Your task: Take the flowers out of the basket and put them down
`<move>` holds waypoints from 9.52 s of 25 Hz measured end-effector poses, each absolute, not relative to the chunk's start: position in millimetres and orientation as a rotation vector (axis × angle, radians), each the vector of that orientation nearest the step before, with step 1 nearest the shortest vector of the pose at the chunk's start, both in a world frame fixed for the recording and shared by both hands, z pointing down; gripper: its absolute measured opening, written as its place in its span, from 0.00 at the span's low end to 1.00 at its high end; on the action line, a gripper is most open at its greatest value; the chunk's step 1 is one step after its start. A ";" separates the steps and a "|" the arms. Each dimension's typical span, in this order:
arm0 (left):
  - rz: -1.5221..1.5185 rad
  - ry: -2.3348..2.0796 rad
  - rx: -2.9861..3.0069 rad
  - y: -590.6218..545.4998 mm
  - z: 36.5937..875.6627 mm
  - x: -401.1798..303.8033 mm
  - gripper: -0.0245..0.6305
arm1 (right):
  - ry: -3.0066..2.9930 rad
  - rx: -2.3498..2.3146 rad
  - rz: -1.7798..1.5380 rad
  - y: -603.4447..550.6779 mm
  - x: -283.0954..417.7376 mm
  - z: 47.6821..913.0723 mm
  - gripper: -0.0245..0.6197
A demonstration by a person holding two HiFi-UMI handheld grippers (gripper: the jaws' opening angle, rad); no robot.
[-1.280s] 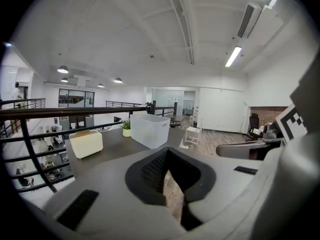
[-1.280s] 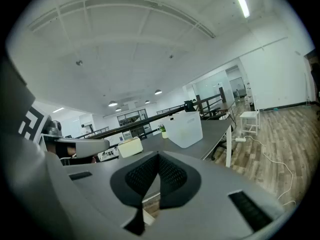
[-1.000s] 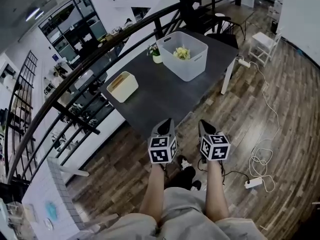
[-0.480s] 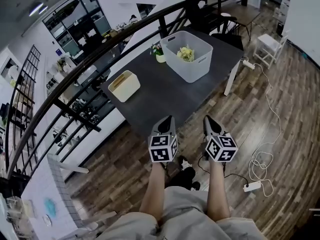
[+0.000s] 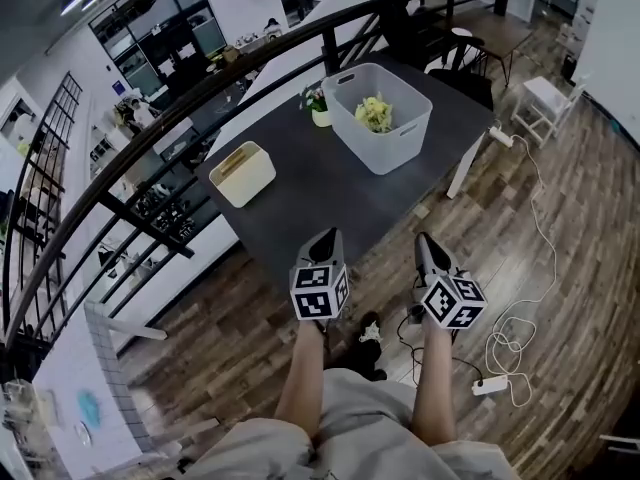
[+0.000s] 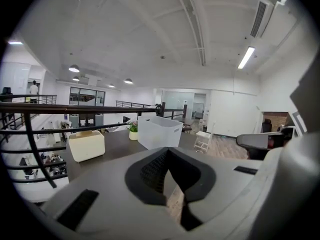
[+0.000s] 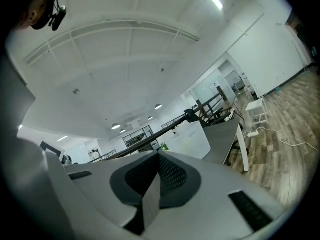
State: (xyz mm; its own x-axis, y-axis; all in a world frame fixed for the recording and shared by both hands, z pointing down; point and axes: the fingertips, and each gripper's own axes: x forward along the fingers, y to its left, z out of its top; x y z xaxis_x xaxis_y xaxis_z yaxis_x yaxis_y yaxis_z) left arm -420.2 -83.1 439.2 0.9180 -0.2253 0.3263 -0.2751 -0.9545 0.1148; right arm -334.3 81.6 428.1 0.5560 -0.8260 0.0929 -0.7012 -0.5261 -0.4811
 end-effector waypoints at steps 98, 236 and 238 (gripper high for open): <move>0.459 -1.128 2.677 -242.5 463.4 -139.1 0.06 | 2.042 -2.273 -0.822 -148.1 66.7 454.1 0.07; 0.328 -1.318 2.566 -271.6 426.6 -107.8 0.06 | 2.443 -1.599 -1.343 -268.8 36.7 483.0 0.14; 0.324 -1.315 2.580 -263.5 422.4 -99.9 0.06 | 2.454 -1.581 -1.329 -262.9 37.6 476.7 0.14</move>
State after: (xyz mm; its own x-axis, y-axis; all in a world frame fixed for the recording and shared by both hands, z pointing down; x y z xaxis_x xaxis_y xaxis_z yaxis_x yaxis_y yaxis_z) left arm -99.9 -263.5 422.4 0.5735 -0.7638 0.2962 -0.8140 -0.5719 0.1012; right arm 37.6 -262.9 476.7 -0.5122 -0.7262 0.4586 -0.7809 0.1714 -0.6007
